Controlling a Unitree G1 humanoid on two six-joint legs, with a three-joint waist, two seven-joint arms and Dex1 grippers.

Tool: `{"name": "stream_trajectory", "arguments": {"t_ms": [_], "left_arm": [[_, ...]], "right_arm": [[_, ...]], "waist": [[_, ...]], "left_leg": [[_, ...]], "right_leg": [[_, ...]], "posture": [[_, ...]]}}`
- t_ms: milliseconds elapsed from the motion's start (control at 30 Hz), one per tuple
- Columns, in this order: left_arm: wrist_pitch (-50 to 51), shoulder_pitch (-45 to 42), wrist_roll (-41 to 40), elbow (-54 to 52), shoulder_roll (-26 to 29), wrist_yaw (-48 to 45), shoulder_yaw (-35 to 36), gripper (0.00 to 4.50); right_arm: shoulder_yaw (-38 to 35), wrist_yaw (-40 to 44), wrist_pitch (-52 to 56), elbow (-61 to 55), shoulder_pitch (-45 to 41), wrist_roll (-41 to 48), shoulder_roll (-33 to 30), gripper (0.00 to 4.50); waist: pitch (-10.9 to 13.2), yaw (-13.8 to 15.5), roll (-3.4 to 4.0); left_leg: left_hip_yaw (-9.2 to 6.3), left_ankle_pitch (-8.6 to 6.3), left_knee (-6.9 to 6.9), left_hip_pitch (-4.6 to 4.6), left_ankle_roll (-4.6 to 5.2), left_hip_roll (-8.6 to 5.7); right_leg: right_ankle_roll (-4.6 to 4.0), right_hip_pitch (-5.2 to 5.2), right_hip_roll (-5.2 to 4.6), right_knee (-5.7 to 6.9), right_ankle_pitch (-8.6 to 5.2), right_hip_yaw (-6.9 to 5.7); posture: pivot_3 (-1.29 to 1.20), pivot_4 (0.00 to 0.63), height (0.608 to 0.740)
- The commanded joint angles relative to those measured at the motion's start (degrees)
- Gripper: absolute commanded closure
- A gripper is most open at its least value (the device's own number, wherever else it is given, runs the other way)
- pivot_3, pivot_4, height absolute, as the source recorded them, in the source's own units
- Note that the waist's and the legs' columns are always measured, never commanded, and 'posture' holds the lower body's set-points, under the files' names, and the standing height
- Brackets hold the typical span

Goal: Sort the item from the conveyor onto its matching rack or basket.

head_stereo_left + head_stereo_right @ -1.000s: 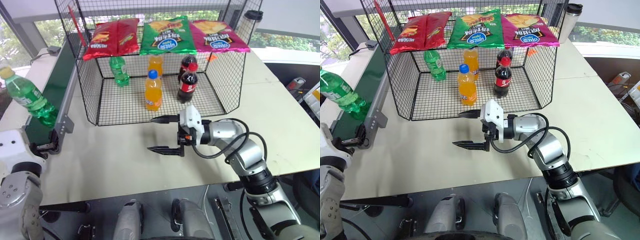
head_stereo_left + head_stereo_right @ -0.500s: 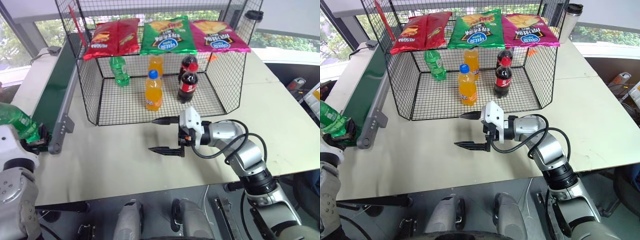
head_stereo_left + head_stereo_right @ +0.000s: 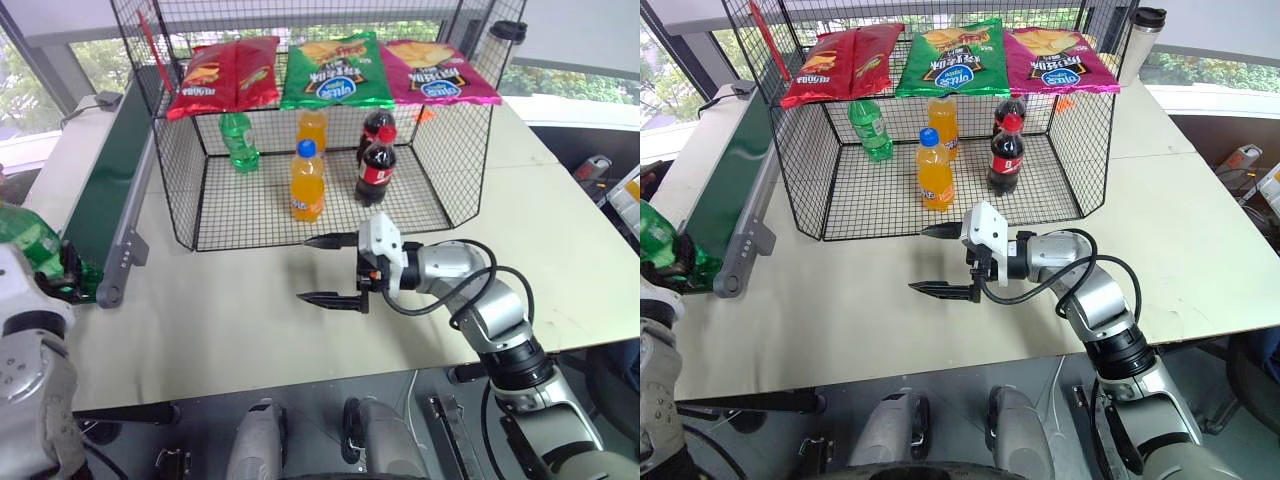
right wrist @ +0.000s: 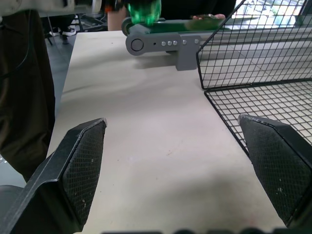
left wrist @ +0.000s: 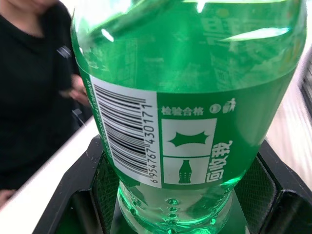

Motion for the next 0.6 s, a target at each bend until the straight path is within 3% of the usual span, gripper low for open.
{"name": "stream_trajectory", "arguments": {"t_ms": [33,333,600], "left_arm": [[0.3,-1.6,-2.6,-5.3,2.6,-1.4,1.3,1.85],[5.6,1.5,-11.3,-9.0,5.6,-10.9,-7.5,1.85],[5.0,-2.3,-13.0,-6.6,6.2,-13.8,-16.9,1.85]], "right_arm": [[-2.7,-0.4,0.5,-0.3,-1.1,2.0,0.0,0.0],[-2.5,-4.5,0.2,1.2,-0.2,-1.9,-0.8,0.0],[-0.2,-6.9,-1.6,5.9,-0.1,-9.3,-3.1,0.0]], "waist": [[0.0,0.0,0.0],[0.0,-0.1,0.0],[0.0,0.1,0.01]], "left_leg": [[0.01,0.0,0.0,0.0,0.0,0.0],[0.02,0.0,0.0,0.0,0.0,-0.01],[0.03,0.0,0.0,-0.02,0.0,-0.02]], "right_leg": [[0.0,0.0,0.0,-0.01,0.0,0.0],[-0.01,0.0,-0.02,-0.01,0.0,0.01],[-0.01,-0.01,0.0,-0.01,-0.01,0.01]], "posture": [[0.0,0.15,0.74],[0.0,0.15,0.74],[0.0,0.15,0.74]]}}
